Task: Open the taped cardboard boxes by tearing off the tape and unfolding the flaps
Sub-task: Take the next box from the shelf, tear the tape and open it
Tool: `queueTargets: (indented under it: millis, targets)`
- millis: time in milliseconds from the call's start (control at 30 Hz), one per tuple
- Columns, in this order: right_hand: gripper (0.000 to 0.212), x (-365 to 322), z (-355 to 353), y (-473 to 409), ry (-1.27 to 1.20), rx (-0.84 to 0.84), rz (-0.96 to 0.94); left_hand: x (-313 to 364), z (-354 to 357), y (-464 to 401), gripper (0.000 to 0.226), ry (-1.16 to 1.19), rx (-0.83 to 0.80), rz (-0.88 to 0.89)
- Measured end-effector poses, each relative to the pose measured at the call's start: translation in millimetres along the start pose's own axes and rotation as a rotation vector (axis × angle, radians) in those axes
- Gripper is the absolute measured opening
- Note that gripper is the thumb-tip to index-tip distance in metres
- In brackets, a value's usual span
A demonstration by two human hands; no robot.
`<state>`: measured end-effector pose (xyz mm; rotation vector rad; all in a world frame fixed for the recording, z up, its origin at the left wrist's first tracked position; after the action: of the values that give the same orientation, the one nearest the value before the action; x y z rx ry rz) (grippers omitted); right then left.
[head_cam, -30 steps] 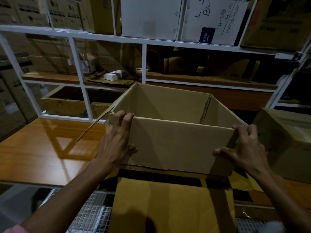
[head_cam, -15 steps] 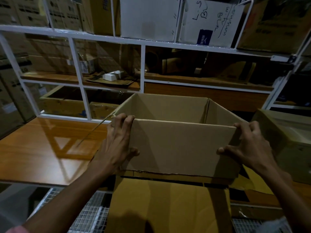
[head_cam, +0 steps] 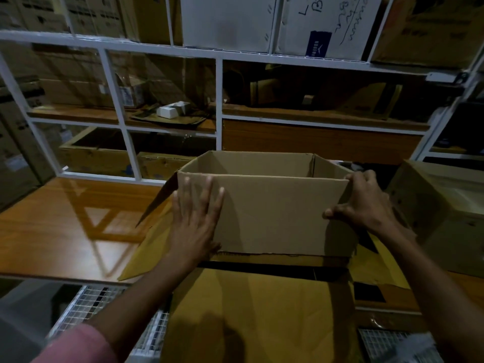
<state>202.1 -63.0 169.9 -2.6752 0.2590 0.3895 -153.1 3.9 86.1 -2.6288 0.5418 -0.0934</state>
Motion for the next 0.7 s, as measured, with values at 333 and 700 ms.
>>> queueTargets:
  millis: [333, 700]
  targets:
    - [0.093, 12, 11, -2, -0.019, -0.049, 0.023, 24, 29, 0, 0.137, -0.082, -0.078, 0.084]
    - [0.104, 18, 28, 20, -0.134, -0.080, 0.050, 38, 28, 15, 0.141, -0.080, -0.250, 0.082]
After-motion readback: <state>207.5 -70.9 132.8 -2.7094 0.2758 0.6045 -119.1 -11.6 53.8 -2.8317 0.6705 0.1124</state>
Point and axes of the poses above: each hand's wrist, its own y-axis away from the middle knuckle, its own z-axis out of the palm, x = y × z, the point moved 5 cm from there along -y, towards the middle knuckle, and after that the axes turned 6 degrees about -z, right-handed, at the moved point
